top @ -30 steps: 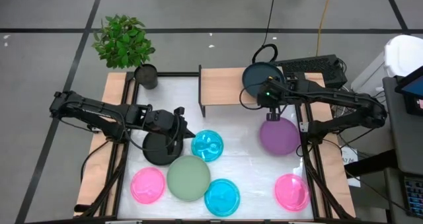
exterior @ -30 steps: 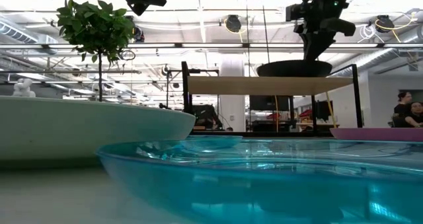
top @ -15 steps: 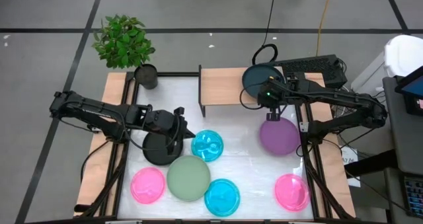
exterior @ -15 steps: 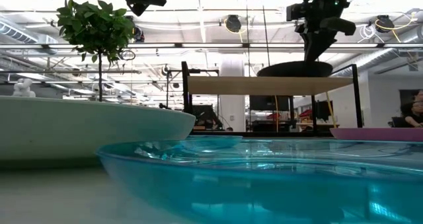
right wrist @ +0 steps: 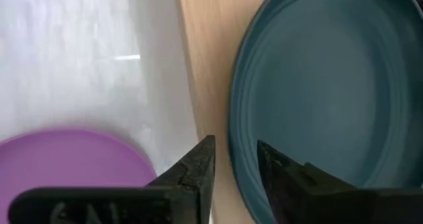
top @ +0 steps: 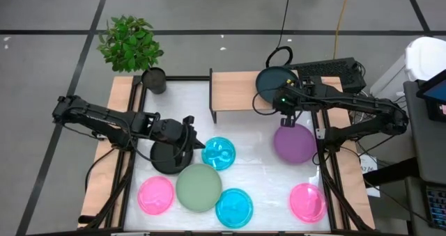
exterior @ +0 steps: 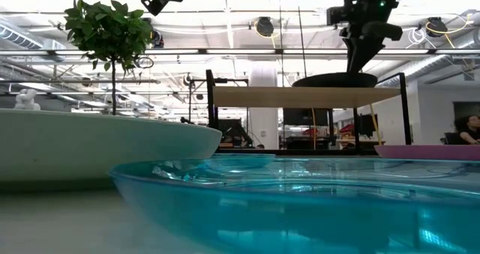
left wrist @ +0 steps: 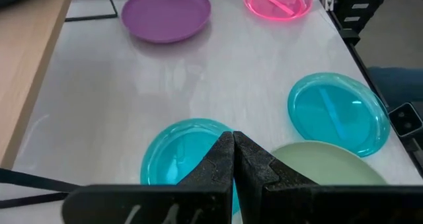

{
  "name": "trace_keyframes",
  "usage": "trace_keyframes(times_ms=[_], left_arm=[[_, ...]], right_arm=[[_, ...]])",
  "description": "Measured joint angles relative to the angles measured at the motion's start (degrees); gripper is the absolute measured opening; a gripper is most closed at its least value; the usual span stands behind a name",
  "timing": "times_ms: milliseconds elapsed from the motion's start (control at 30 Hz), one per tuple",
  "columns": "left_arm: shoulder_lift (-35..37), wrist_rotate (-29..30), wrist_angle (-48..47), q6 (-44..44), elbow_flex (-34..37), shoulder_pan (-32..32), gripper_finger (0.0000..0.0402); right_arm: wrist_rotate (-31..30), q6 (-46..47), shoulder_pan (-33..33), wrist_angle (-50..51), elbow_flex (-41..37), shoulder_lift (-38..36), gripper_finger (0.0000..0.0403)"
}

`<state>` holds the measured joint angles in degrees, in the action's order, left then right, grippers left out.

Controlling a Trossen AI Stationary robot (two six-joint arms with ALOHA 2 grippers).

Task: Place and stack plates onto a shelf
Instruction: Put the left pink plate on the shelf

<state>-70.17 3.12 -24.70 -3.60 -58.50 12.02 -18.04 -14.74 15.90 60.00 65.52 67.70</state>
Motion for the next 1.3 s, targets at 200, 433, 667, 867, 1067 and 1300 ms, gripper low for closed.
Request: trace_keyframes(times_ms=[200, 433, 667, 867, 1067, 1300], left_arm=[[0.00, -0.01, -3.73, -2.39, 0.00, 1.51, 0.0004], [0.00, 0.61, -9.21, -8.37, 0.01, 4.86, 0.0004], [0.00, 4.69, -9.39, -16.36, 4.16, 11.39, 0.0004], [0.00, 5.05, -9.11, -25.22, 9.00, 16.68, 0.0004], [0.00, 2.26, -9.86, -32.52, 12.23, 23.69, 0.0004], [0.00, -0.33, -16.92, -50.83, 12.70, 29.82, 0.0009]], right_arm=[[0.15, 8.82, -5.76, -0.34, 0.02, -1.05, 0.0110], [0.17, 24.45, -16.72, -2.64, 0.04, -2.54, 0.0110], [-2.38, 31.12, -30.59, -10.35, 0.06, -1.54, 0.0110], [-4.41, 30.45, -41.77, -27.61, -5.43, -1.11, 0.0109], [-4.59, 29.14, -48.88, -42.65, -13.12, -1.11, 0.0109], [-7.89, 28.51, -50.49, -47.44, -17.28, -1.09, 0.0109]])
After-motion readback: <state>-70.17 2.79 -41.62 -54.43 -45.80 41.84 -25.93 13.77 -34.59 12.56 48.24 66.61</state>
